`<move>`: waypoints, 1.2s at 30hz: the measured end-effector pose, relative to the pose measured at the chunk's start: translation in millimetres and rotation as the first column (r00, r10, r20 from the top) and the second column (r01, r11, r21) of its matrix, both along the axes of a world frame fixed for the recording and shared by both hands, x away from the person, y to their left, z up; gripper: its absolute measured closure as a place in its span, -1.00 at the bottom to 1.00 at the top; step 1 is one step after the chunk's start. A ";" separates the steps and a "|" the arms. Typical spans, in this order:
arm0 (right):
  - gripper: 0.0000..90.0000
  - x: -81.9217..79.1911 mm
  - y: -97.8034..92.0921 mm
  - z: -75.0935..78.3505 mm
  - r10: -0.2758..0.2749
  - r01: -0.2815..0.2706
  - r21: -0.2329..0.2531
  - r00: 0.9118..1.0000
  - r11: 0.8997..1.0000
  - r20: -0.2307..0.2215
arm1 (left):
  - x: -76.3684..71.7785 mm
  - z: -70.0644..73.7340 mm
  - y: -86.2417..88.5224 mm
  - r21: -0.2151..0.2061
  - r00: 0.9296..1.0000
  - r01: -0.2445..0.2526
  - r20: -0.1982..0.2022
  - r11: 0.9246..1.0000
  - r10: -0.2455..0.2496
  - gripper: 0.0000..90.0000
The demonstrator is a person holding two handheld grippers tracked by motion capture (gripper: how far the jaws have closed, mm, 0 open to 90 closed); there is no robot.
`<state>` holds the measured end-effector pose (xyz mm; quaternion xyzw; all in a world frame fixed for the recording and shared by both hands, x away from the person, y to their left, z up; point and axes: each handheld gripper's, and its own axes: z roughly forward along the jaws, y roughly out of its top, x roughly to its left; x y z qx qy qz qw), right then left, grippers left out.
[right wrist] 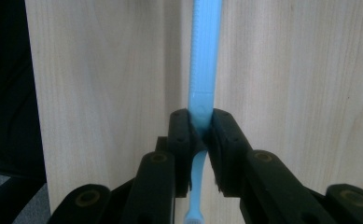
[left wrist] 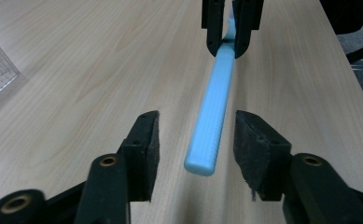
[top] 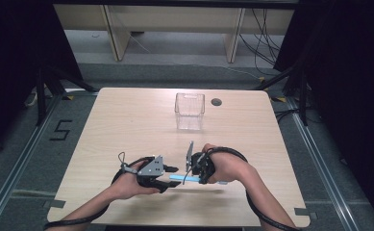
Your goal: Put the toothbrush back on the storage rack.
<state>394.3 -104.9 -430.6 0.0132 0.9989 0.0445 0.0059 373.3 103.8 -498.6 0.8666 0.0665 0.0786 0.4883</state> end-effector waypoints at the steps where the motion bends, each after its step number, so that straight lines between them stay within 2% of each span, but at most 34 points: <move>1: 0.76 -1.2 0.5 -0.1 -0.014 0.014 0.000 1.000 1.000 -0.003 | 0.2 -0.1 -0.2 0.001 1.000 0.003 0.001 1.000 -0.003 0.20; 3: 0.76 0.0 2.0 -1.0 0.016 -0.016 0.015 1.000 1.000 0.002 | 0.6 -0.7 -1.5 -0.013 1.000 0.009 -0.004 1.000 -0.009 0.27; 7: 0.76 -3.4 5.7 0.7 -0.013 0.013 -0.010 1.000 1.000 -0.011 | 0.7 -1.5 -4.1 0.000 0.999 0.033 -0.009 0.999 -0.033 0.39; 10: 0.76 -1.7 7.1 -0.7 0.015 -0.015 0.011 1.000 1.000 0.002 | 0.1 -3.2 -6.3 0.009 0.998 0.060 -0.022 0.998 -0.060 0.50; 12: 0.76 -0.7 7.6 -0.2 0.025 -0.025 0.010 1.000 1.000 0.003 | -0.3 -3.8 -7.5 0.030 0.997 0.073 -0.018 0.997 -0.072 0.52; 13: 0.76 -1.6 8.0 0.5 0.014 -0.014 0.001 1.000 1.000 -0.005 | -0.1 -4.1 -7.8 0.039 0.997 0.079 -0.020 0.996 -0.078 0.55; 15: 0.76 -1.4 8.0 -0.3 0.038 -0.038 0.006 0.999 0.999 -0.003 | 1.1 -4.2 -7.4 0.050 0.996 0.090 -0.018 0.995 -0.089 0.65; 16: 0.76 -4.7 8.8 1.3 0.000 -0.001 -0.008 1.000 1.000 -0.013 | 1.3 -4.6 -7.5 0.052 0.995 0.097 -0.019 0.994 -0.096 0.68; 17: 0.76 -2.9 8.6 1.2 0.034 -0.034 -0.004 0.999 0.999 -0.006 | 0.9 -5.4 -7.9 0.046 0.994 0.104 -0.028 0.993 -0.103 0.69; 23: 0.75 -5.6 9.2 2.4 0.018 -0.018 -0.001 1.000 1.000 -0.016 | 1.0 -4.1 -6.4 0.066 0.991 0.134 -0.021 0.989 -0.133 0.73; 24: 0.75 -5.6 9.2 2.4 0.018 -0.018 -0.001 1.000 1.000 -0.016 | 0.8 -4.2 -6.3 0.049 0.991 0.133 -0.024 0.990 -0.132 0.73; 26: 0.74 -5.7 9.1 4.0 0.012 -0.012 -0.007 1.000 1.000 -0.002 | 1.8 -3.0 -5.1 0.047 0.991 0.133 -0.026 0.990 -0.132 0.73; 27: 0.64 -4.6 8.6 5.5 0.013 -0.014 0.028 1.000 0.999 0.029 | 2.2 -1.5 -3.0 0.037 0.993 0.117 -0.021 0.992 -0.117 0.73; 28: 0.64 -4.6 8.6 5.5 0.013 -0.014 0.028 1.000 0.999 0.029 | 2.2 -1.5 -3.0 0.037 0.993 0.117 -0.021 0.992 -0.117 0.73; 29: 0.56 -2.0 7.5 6.2 0.031 -0.033 0.062 0.999 0.998 0.042 | 2.7 -1.1 -2.2 0.029 0.994 0.112 -0.018 0.993 -0.111 0.73; 30: 0.50 -2.7 5.9 9.2 0.003 -0.007 0.071 0.999 0.997 0.051 | 2.6 -0.7 -1.3 0.025 0.995 0.098 -0.019 0.995 -0.098 0.73; 31: 0.43 -3.5 0.0 13.7 -0.042 0.034 0.116 0.997 0.993 0.064 | 3.9 -0.5 1.0 0.020 0.996 0.085 -0.012 0.996 -0.084 0.73; 32: 0.43 -3.5 0.0 13.7 -0.042 0.034 0.116 0.997 0.993 0.064 | 3.9 -0.5 1.0 0.020 0.996 0.085 -0.012 0.996 -0.084 0.73; 33: 0.36 -7.8 -7.0 20.1 -0.128 0.109 0.175 0.986 0.979 0.103 | 4.4 -1.0 4.0 -0.004 0.998 0.054 -0.017 0.999 -0.054 0.73; 34: 0.36 -7.8 -7.0 20.1 -0.128 0.109 0.175 0.986 0.979 0.103 | 4.4 -1.0 4.0 -0.004 0.998 0.054 -0.017 0.999 -0.054 0.73; 35: 0.35 -10.2 -10.5 21.8 -0.181 0.154 0.241 0.979 0.958 0.094 | 5.3 -1.4 5.6 -0.015 0.999 0.040 -0.020 0.999 -0.040 0.73; 36: 0.31 -12.2 -15.7 24.0 -0.214 0.183 0.281 0.973 0.942 0.083 | 5.3 -2.5 7.0 -0.030 0.999 0.019 -0.025 0.999 -0.020 0.73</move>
